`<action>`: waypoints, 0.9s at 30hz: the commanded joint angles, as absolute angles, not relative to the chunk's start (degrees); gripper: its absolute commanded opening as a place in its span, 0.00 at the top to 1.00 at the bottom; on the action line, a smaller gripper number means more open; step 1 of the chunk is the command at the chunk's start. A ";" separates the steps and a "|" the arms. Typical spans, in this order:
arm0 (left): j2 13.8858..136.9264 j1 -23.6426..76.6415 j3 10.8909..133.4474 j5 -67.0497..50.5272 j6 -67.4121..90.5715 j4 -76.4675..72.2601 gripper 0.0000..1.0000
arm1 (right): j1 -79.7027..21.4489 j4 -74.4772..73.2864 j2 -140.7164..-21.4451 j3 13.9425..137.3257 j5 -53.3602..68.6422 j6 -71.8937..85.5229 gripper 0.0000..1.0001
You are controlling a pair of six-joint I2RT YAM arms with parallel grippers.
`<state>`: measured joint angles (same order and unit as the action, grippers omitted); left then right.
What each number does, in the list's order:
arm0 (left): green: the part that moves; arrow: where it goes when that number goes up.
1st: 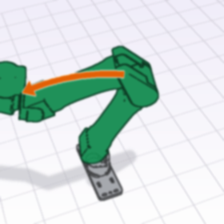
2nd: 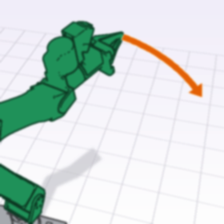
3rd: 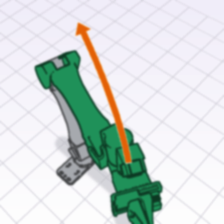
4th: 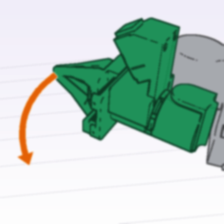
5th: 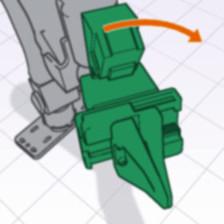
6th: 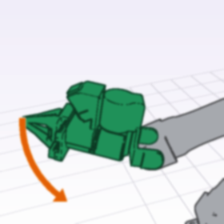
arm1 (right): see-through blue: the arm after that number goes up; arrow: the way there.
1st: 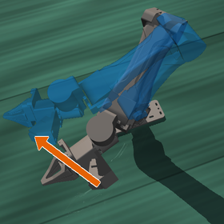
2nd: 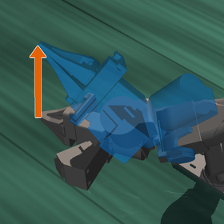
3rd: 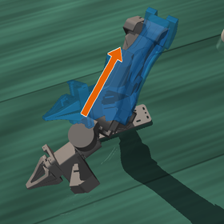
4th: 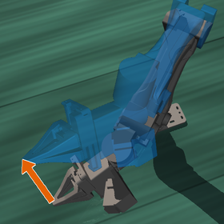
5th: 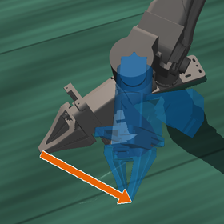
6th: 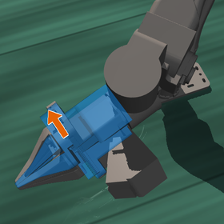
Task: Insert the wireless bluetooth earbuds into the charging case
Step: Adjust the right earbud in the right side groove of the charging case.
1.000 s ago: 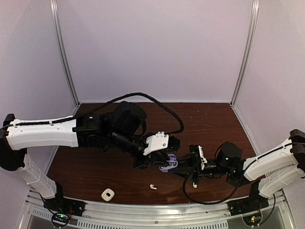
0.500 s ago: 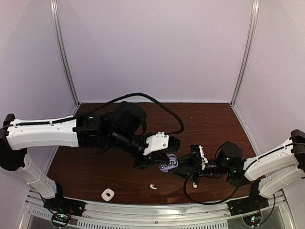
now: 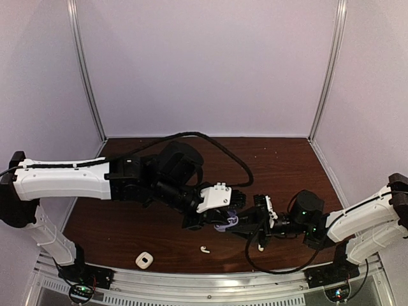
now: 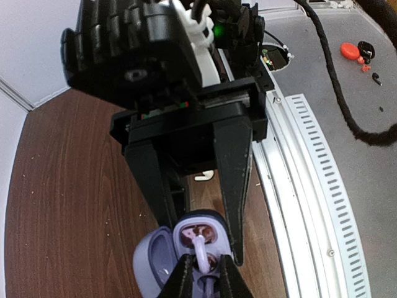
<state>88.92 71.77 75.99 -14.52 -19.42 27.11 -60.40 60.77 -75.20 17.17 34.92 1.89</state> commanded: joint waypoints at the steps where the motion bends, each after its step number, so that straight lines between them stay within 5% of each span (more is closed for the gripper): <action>1: 90.33 72.33 77.87 -12.20 -19.95 26.88 0.79 | -60.82 65.14 -74.15 17.15 35.60 2.35 1.00; 15: 85.14 72.95 79.08 -12.06 -20.15 23.81 0.72 | -60.82 64.71 -75.14 16.86 35.43 2.20 1.00; 27: 86.94 73.74 78.94 -12.84 -19.57 22.59 0.81 | -60.82 63.98 -75.06 17.31 35.24 1.85 1.00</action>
